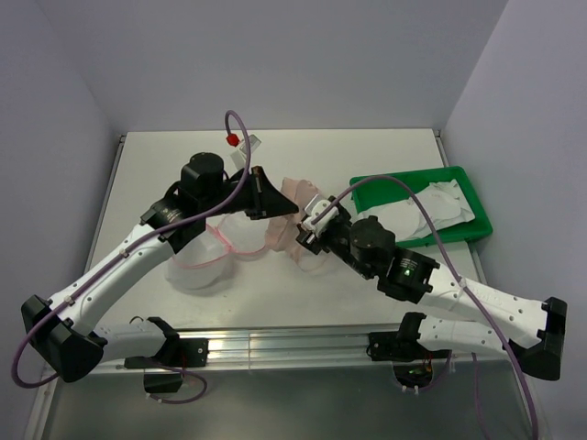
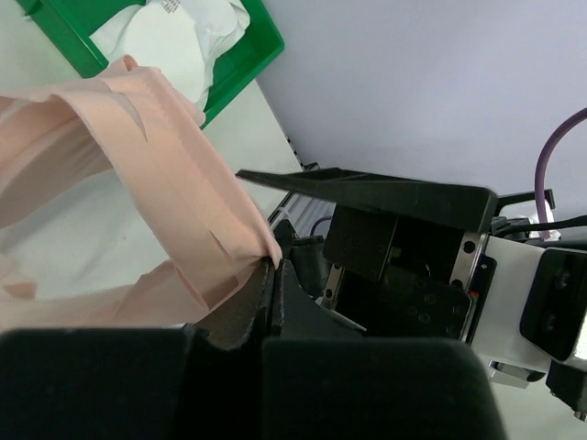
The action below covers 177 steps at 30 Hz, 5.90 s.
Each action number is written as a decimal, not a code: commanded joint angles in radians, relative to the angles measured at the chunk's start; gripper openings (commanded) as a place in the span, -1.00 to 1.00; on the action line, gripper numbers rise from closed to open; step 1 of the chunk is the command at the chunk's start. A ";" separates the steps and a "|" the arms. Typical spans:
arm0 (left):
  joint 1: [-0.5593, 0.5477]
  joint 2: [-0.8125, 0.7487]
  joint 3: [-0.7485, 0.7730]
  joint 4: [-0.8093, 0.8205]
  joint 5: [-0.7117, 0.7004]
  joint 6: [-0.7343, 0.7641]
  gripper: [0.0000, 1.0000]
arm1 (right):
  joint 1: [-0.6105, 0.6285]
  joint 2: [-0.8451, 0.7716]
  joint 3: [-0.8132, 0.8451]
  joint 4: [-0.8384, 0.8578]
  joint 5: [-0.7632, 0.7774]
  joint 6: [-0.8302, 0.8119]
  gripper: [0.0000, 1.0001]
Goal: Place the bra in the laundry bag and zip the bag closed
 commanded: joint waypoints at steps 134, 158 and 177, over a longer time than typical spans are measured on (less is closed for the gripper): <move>0.002 -0.353 -0.210 0.120 0.116 0.537 -0.92 | -0.289 0.120 0.139 -0.080 -0.963 0.499 -0.28; 0.365 -0.583 -0.381 -0.373 -1.041 0.281 0.43 | -0.246 0.530 0.237 0.703 -0.651 0.994 -1.00; 0.490 -0.504 -0.441 -0.353 -0.800 0.223 0.21 | -0.073 0.962 0.303 1.203 -0.068 1.189 -1.00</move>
